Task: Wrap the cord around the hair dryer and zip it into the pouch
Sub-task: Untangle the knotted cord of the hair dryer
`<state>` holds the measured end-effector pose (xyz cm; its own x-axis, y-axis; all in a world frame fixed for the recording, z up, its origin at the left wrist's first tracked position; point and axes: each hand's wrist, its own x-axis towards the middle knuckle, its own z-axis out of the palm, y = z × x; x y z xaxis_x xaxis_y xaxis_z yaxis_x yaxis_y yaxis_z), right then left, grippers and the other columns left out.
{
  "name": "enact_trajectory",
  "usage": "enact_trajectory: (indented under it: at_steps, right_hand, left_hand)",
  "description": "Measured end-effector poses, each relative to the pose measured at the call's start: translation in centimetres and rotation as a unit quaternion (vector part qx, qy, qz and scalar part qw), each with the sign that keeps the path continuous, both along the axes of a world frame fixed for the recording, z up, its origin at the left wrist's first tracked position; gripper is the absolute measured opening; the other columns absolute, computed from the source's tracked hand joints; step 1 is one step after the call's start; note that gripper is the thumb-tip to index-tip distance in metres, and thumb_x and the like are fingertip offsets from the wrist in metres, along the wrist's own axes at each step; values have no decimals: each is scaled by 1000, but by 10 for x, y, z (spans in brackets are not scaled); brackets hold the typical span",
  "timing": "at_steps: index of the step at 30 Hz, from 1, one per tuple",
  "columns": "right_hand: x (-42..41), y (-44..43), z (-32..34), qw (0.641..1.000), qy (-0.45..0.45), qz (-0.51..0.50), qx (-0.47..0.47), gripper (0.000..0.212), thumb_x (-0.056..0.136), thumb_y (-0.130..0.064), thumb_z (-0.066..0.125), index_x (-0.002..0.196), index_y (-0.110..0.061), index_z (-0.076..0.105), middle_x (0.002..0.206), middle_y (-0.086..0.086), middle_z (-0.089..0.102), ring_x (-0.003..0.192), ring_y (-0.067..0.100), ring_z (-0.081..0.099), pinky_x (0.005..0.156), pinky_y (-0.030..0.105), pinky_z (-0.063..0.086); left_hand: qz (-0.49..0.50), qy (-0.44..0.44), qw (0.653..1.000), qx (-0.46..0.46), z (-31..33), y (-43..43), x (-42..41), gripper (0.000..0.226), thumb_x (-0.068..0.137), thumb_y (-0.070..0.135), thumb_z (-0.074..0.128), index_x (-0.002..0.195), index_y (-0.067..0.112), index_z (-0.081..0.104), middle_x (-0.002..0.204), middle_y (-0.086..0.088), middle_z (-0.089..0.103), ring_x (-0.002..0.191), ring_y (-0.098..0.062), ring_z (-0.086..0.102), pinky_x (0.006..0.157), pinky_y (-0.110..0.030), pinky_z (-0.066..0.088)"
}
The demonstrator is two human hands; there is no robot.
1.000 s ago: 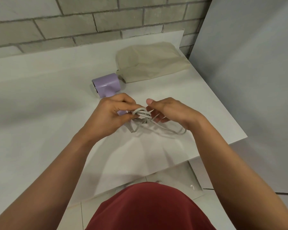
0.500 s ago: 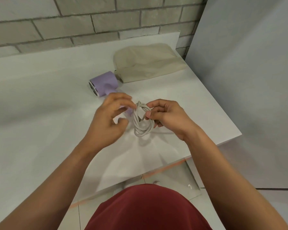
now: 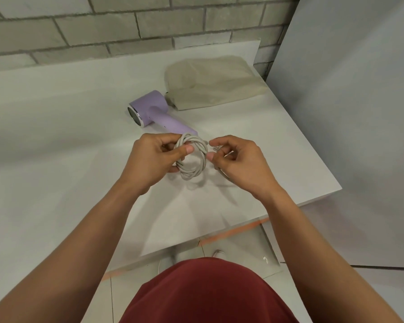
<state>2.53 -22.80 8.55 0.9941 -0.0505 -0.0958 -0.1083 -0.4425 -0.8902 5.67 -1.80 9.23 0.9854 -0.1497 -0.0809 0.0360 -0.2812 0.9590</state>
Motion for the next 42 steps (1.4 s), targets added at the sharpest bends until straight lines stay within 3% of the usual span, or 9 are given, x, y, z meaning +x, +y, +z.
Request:
enact_trajectory:
  at_steps: [5,11,17,23,26,29,32,37,42]
  right_hand:
    - [-2,-2,4,999,17,7,29,18,89,-14,77,100,-28,75,83,-5,75,71,13,73,83,38,59]
    - [0,3,1,987,41,-54,146,11,85,-12,85,88,-12,74,72,5,72,67,16,68,76,37,61]
    - [4,10,-1,995,7,-69,71,8,85,-18,83,81,-22,78,75,-3,76,75,15,74,84,41,62]
    - [15,20,2,990,-92,-105,-23,13,87,-22,79,96,-22,69,94,-9,68,72,9,70,74,30,57]
    - [17,18,3,987,-123,-62,-80,29,91,-26,72,120,-24,69,110,-8,67,67,7,68,76,30,56]
    - [19,14,2,984,-140,3,-113,13,94,-25,68,103,-22,77,92,-9,73,65,9,62,73,32,53]
    - [21,14,-2,982,-136,25,-127,10,93,-26,71,99,-24,78,86,-10,73,69,9,62,71,27,50]
    - [23,20,-6,983,-133,44,-121,8,92,-29,75,98,-25,78,81,-12,71,73,12,63,72,29,52]
    - [26,15,-8,990,-101,49,-89,15,94,-28,74,109,-29,79,88,-11,73,76,10,63,73,22,51]
  left_hand:
    - [39,-49,998,15,-3,-5,-1,17,86,26,83,101,36,80,76,-7,69,79,-32,71,71,-39,65]
    - [25,-114,988,98,-2,-4,4,49,83,31,86,128,33,68,73,12,67,85,-13,71,84,-42,61]
    - [2,-168,972,164,1,-18,-3,63,88,28,81,144,29,54,82,8,70,80,-10,68,78,-18,52]
    - [4,-120,987,104,0,-24,-3,67,89,30,79,148,31,46,74,13,69,74,-8,71,73,-18,54]
    - [-10,-119,988,93,2,-21,-1,66,90,30,79,146,35,45,72,14,68,75,-11,72,76,-17,53]
    - [-35,-49,997,40,4,-13,3,60,90,30,80,141,36,49,81,2,71,82,-21,75,83,-39,62]
    - [-48,72,996,-19,18,-12,11,33,92,50,71,118,30,65,91,-8,76,91,-28,76,88,-52,62]
    - [-124,86,977,151,35,-9,42,35,102,44,58,89,15,73,86,-10,77,84,-21,76,86,-48,63]
    - [-193,40,966,169,42,-4,51,24,103,32,60,92,16,74,88,-12,75,81,-22,78,69,-40,65]
